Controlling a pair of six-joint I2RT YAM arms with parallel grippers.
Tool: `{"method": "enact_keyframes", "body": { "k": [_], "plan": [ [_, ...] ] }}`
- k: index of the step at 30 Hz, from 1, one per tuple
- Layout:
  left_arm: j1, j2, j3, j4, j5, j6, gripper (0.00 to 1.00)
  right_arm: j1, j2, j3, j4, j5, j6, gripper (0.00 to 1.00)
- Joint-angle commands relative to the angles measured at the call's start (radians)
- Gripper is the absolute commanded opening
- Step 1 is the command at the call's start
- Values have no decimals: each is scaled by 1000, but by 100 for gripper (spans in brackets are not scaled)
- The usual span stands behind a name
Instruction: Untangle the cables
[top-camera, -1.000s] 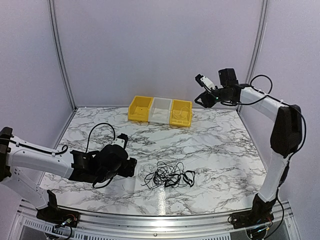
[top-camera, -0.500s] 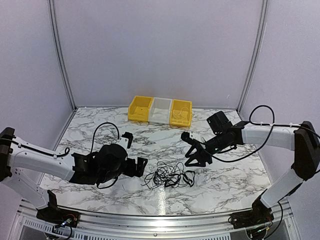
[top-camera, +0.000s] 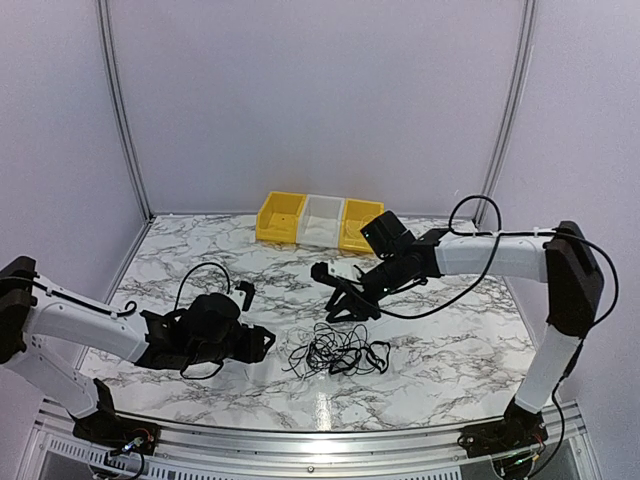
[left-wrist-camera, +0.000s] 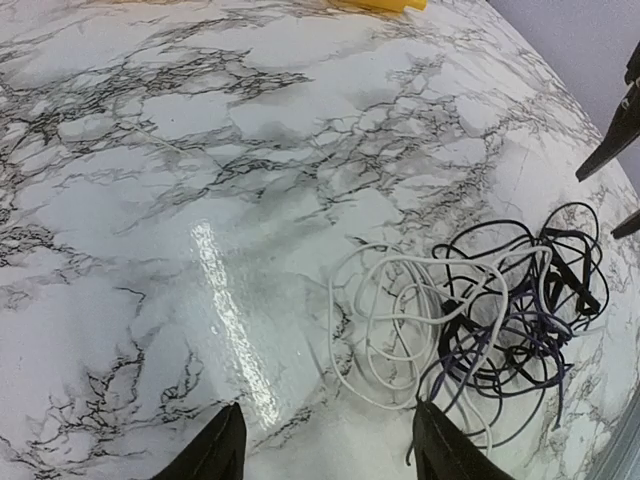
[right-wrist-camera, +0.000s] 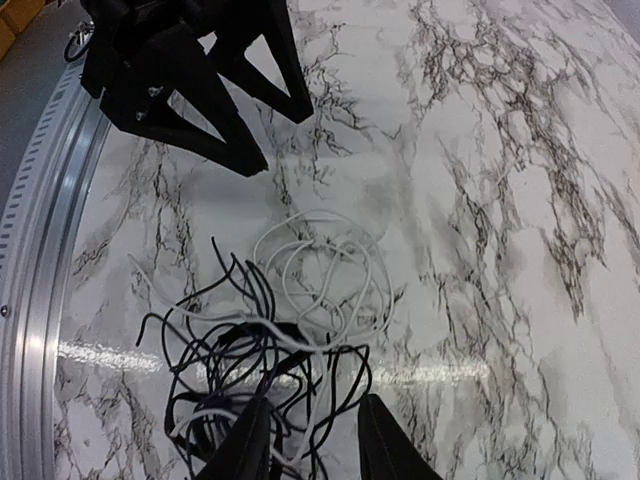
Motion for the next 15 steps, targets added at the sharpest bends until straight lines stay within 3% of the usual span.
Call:
{"method": "enact_keyframes", "body": {
  "k": [1,11,15],
  "plan": [
    [52,50,27,27,88,-42,58,48,120,137,3,8,10,30],
    [134,211,94,42,313,17,45,57,164,160,28,9,65,32],
    [143,264,120,67,367,35,35,57,180,168,28,7,74,33]
  ]
}}
